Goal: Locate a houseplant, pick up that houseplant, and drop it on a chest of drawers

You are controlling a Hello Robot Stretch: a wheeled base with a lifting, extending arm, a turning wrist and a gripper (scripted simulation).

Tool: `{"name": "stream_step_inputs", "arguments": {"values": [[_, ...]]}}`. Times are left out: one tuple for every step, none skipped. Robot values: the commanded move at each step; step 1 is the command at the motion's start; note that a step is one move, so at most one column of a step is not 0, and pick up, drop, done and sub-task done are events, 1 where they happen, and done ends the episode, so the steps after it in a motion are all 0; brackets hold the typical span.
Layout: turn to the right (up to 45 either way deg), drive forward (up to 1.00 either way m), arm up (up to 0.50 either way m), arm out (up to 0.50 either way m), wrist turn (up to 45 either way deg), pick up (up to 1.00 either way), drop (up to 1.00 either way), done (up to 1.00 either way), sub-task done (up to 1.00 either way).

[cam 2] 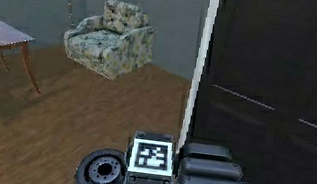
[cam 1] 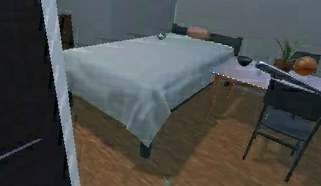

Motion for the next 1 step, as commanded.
{"name": "stream_step_inputs", "arguments": {"values": [[3.0,0.00,0.00,0.00,0.0,0.00,0.00,0.00,0.00]]}}
